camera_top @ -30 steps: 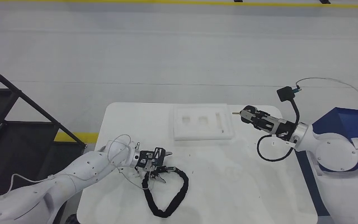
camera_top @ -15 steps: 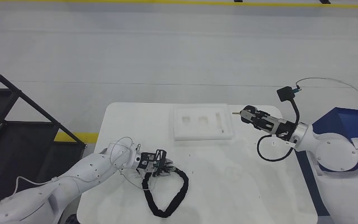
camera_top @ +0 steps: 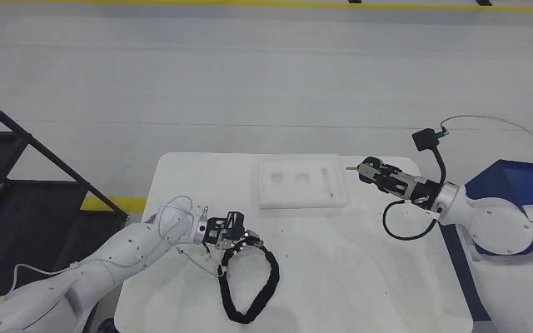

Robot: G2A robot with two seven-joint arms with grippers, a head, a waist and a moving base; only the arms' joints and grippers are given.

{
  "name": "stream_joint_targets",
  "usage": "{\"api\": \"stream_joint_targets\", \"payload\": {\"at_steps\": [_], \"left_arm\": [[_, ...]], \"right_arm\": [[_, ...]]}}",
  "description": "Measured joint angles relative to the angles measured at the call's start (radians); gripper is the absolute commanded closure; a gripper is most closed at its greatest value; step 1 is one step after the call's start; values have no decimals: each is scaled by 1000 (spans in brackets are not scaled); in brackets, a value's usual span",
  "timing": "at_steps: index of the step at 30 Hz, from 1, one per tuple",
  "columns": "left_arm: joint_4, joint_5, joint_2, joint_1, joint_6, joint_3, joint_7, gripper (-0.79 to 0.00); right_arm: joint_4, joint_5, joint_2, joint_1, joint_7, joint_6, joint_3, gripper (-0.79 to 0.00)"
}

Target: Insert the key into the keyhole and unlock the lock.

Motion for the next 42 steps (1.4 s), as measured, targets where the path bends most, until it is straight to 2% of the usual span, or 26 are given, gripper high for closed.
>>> {"api": "stream_joint_targets", "payload": {"at_steps": [7,15,28,37,42], "left_arm": [[-88,-10,5,-42,-83,-50,62,0],[-182,-46,-19,-82,-133,-81,28,0],[-223,-121,-104,-137,-171,-79,-4,0],[-214,-151,-166,-170,-174,-72,-15,0],[-169,-172,-198,-177,-179,-66,-2,0]], "right_arm": [[-10,-11,0,-10,5,9,-9,0],[-119,-25,8,-64,94,139,-36,0],[-385,-84,24,-212,127,264,28,0],[-457,-123,30,-271,103,266,64,0],[-456,-136,34,-273,104,243,77,0]]}}
